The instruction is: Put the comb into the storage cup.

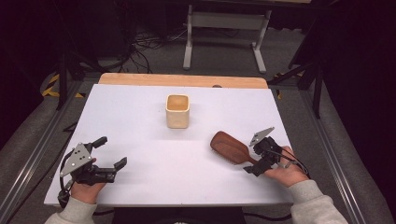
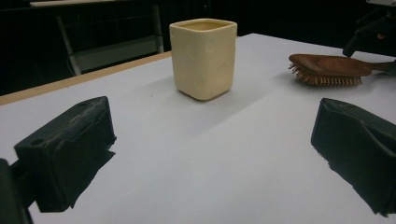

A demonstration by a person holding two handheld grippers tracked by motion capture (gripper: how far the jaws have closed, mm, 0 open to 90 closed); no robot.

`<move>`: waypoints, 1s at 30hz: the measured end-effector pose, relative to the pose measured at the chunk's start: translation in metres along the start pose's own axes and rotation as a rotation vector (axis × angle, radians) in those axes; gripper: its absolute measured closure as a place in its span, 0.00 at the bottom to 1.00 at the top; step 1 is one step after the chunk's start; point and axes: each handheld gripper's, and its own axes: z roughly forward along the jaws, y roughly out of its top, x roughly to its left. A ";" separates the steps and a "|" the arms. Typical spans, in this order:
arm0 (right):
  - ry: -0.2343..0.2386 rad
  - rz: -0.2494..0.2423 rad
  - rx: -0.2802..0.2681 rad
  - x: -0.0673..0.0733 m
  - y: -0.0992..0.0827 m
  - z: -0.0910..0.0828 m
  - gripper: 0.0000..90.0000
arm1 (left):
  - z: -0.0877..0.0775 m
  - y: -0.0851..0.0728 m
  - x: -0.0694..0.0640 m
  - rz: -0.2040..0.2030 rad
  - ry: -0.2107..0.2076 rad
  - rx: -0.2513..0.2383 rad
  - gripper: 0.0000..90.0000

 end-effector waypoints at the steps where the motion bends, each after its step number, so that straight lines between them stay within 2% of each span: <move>1: 0.003 -0.001 0.005 0.000 0.000 0.002 0.01 | 0.000 0.000 0.000 0.002 -0.002 -0.002 0.00; 4: 0.012 0.005 0.015 0.001 0.002 0.008 0.08 | 0.000 0.000 0.000 0.000 -0.005 -0.009 0.01; 8: 0.021 0.002 0.046 0.000 0.003 0.011 0.30 | -0.001 0.000 -0.001 0.012 -0.013 -0.007 0.01; 9: 0.021 0.002 0.046 0.000 0.003 0.011 0.30 | -0.001 0.000 -0.001 0.012 -0.015 -0.007 0.01; 10: 0.012 0.005 0.050 0.002 0.004 0.010 0.41 | -0.001 0.000 -0.001 0.016 -0.015 -0.003 0.01; 13: 0.006 0.001 0.053 0.002 0.004 0.009 0.49 | -0.001 0.000 -0.001 0.012 -0.012 -0.006 0.01; 18: 0.013 -0.021 0.071 0.006 0.007 0.007 0.74 | -0.001 0.000 -0.001 0.014 -0.016 -0.009 0.02; 25: 0.006 -0.003 0.065 0.006 0.006 0.007 0.80 | -0.001 0.000 -0.001 0.017 -0.020 -0.003 0.03; 30: -0.007 -0.016 0.041 0.008 0.003 0.006 0.81 | 0.000 0.000 -0.001 0.018 -0.023 -0.002 0.02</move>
